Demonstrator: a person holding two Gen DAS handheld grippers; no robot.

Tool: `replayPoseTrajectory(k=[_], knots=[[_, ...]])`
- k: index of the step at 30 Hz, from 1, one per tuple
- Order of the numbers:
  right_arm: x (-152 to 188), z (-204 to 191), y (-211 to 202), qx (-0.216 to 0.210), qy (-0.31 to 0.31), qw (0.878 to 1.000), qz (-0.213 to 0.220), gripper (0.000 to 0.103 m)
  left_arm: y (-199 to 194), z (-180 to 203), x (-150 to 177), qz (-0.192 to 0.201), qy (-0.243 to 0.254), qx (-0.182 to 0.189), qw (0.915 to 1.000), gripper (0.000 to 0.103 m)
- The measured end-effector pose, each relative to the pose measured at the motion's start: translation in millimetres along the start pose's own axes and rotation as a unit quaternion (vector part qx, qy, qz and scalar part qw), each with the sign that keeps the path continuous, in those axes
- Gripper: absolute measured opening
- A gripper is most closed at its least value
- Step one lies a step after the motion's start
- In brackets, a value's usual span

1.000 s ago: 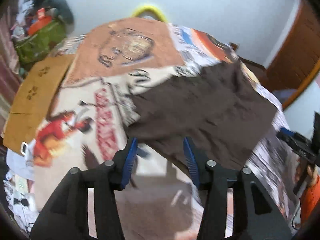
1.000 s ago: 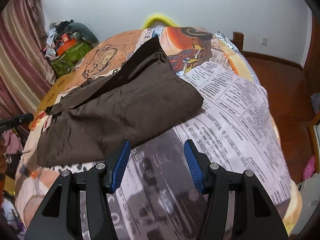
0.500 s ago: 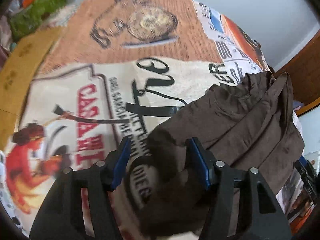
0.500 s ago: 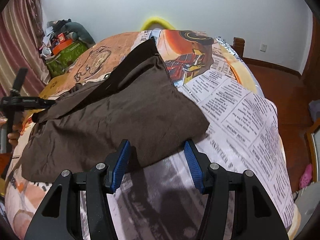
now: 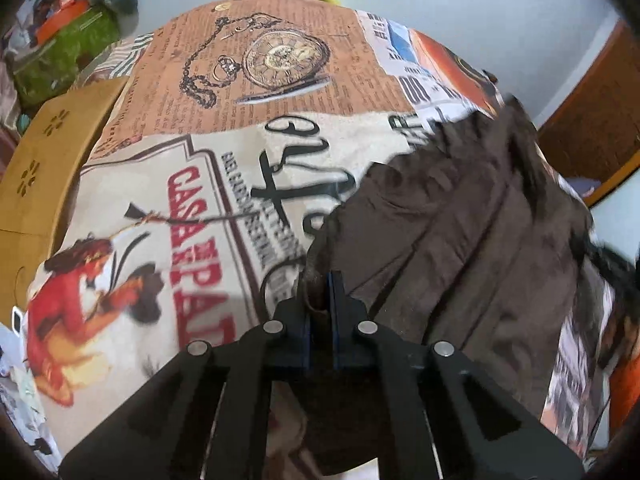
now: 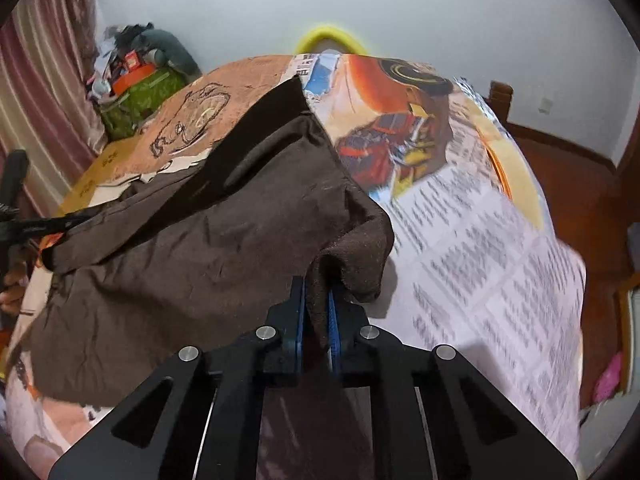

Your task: Fold small clothes

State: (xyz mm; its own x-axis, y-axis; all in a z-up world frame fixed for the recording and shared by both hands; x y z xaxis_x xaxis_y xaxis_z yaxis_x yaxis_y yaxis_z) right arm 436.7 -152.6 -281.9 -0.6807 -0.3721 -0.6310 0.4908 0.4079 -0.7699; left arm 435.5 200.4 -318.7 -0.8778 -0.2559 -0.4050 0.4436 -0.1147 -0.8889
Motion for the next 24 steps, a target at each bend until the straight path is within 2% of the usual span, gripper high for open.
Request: replayPoseTrajectory(k=[5, 8, 9, 10, 12, 15, 24], knots=[[-22, 3, 17, 0.012, -0.007, 1.0, -0.009, 0.009, -2, 5, 29, -0.02, 0.011, -0.006, 0.9997, 0.006], [-29, 5, 20, 0.018, 0.013, 1.0, -0.006, 0.014, -3, 14, 45, -0.025, 0.022, -0.006, 0.9994, 0.006], [-29, 5, 17, 0.019, 0.024, 1.0, -0.006, 0.025, -5, 17, 49, -0.024, 0.026, -0.007, 0.9993, 0.006], [-29, 5, 15, 0.016, 0.032, 0.999, -0.005, 0.039, -6, 20, 54, -0.026, 0.029, -0.004, 0.9992, 0.006], [-23, 1, 3, -0.008, 0.052, 0.999, -0.001, 0.052, -9, 25, 62, -0.034, 0.031, 0.004, 0.9989, 0.006], [-14, -13, -19, -0.013, 0.025, 1.0, 0.009, 0.052, -13, 32, 74, -0.039, 0.037, 0.005, 0.9986, 0.006], [22, -34, -53, -0.03, 0.009, 0.999, -0.019, 0.052, -28, 59, 109, -0.056, 0.032, 0.031, 0.9974, 0.006]])
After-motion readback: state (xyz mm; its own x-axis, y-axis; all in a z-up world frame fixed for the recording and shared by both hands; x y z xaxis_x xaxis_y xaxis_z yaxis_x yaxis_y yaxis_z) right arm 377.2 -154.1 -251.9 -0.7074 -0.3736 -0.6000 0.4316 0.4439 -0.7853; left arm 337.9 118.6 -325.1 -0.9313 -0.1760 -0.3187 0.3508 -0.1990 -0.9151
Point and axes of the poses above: each gripper's, at about its wrist camera, not at the fingertips, and y roughly the way its jaws point, z to its right, x to its underside, the point moved 5 cm from there along y, roughly the way its jaws point, and after that the axes turned 7 degrees about -y, right-handed, at the moved point
